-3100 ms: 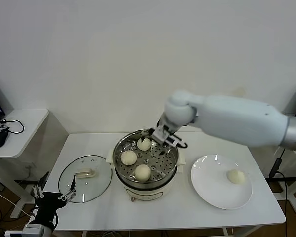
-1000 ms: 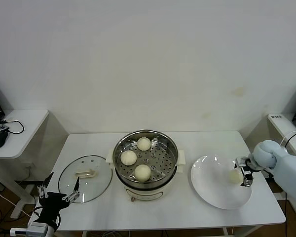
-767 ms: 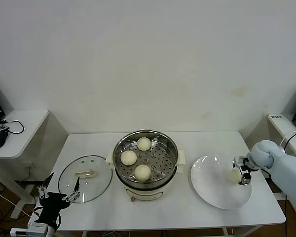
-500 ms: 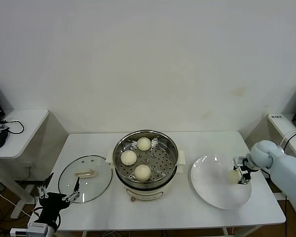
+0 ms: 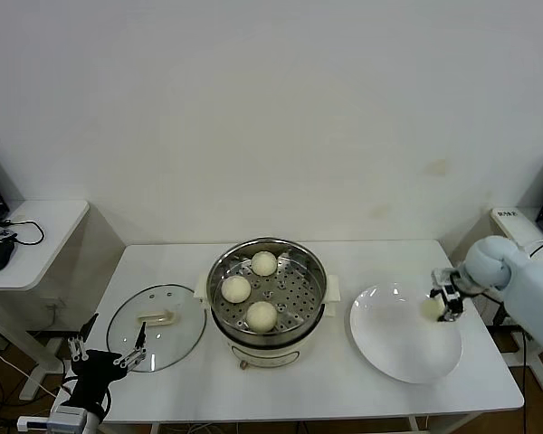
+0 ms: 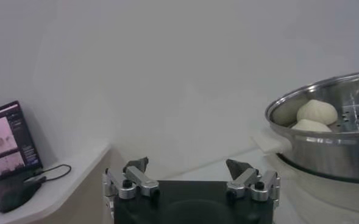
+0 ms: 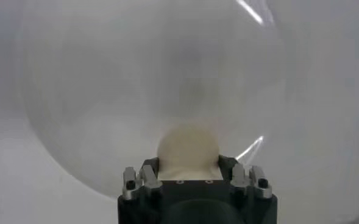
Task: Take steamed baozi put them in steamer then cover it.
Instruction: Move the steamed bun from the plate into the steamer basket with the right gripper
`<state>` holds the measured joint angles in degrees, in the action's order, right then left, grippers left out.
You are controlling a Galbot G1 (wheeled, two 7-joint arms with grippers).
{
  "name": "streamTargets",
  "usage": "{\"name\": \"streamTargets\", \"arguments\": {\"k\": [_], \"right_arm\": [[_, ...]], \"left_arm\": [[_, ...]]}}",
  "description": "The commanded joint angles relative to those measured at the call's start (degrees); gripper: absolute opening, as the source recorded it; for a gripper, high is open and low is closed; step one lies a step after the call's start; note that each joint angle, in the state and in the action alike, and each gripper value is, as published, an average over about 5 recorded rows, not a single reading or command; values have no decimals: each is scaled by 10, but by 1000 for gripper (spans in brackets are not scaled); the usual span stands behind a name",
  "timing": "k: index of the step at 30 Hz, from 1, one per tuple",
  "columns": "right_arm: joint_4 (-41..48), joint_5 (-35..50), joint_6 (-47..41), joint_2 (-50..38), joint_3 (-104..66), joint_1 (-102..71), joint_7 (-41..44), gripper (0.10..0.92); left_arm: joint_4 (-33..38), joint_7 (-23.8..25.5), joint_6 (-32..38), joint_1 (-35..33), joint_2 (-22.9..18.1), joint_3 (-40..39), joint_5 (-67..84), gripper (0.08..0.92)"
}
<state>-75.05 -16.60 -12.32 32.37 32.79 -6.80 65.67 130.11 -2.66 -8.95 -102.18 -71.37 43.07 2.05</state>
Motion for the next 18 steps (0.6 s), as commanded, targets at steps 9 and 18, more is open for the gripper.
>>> {"name": "streamTargets", "arguments": {"k": [9, 18], "right_arm": [[-131, 255, -104, 93, 305, 440, -31, 628], [-153, 362, -182, 194, 341, 448, -102, 636]], "left_arm": [[-3, 0, 1, 5, 7, -1, 1, 823], [-6, 0, 1, 4, 9, 4, 3, 823]]}}
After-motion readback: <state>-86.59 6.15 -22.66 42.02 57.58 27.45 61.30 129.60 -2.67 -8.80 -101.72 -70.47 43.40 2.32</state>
